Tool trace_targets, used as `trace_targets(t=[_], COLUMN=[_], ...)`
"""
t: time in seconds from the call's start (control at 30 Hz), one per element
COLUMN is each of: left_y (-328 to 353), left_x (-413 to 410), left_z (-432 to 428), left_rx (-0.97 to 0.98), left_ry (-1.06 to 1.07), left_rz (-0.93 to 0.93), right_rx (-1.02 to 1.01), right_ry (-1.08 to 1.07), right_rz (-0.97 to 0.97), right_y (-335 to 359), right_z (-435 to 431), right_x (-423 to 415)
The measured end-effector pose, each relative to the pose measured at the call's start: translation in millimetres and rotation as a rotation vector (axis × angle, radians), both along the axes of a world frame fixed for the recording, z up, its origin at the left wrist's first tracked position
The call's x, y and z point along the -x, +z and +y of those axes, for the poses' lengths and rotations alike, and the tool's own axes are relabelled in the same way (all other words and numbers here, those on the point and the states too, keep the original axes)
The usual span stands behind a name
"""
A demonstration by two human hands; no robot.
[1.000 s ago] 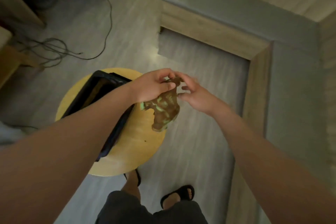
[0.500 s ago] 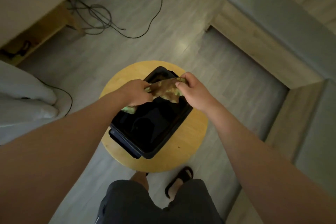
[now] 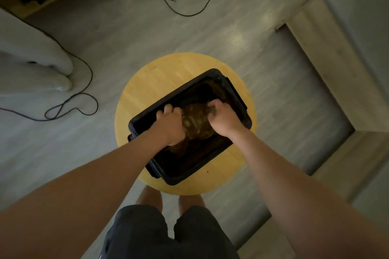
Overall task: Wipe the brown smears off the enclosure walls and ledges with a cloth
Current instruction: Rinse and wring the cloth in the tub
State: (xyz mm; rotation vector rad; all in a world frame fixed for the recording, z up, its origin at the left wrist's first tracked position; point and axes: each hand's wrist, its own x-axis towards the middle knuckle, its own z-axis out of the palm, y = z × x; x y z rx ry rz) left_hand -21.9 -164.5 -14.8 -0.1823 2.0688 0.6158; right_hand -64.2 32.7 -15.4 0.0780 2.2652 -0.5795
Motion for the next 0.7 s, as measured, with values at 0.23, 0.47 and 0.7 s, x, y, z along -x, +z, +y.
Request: trace_targets(t=[0.23,0.47,0.7], left_y=[-52.9,-84.1,-81.1], left_x=[-8.1,-16.5,-4.5], left_z=[6.5,11.6,22.7], left_rx=[-0.063,-0.239,-0.436], left_ry=[0.680,1.290,1.707], left_rz=[-0.254,-0.245,-0.397], right_rx=[-0.108,0.046,0.410], right_ry=[0.107,0.017,-0.014], right_rz=[-0.109,-0.169,-0.140], right_y=[-59.7,-73.1,-32.0], right_z=[-10.7,-33.6,-64.0], right_x=[3.3,-0.6,-32.3])
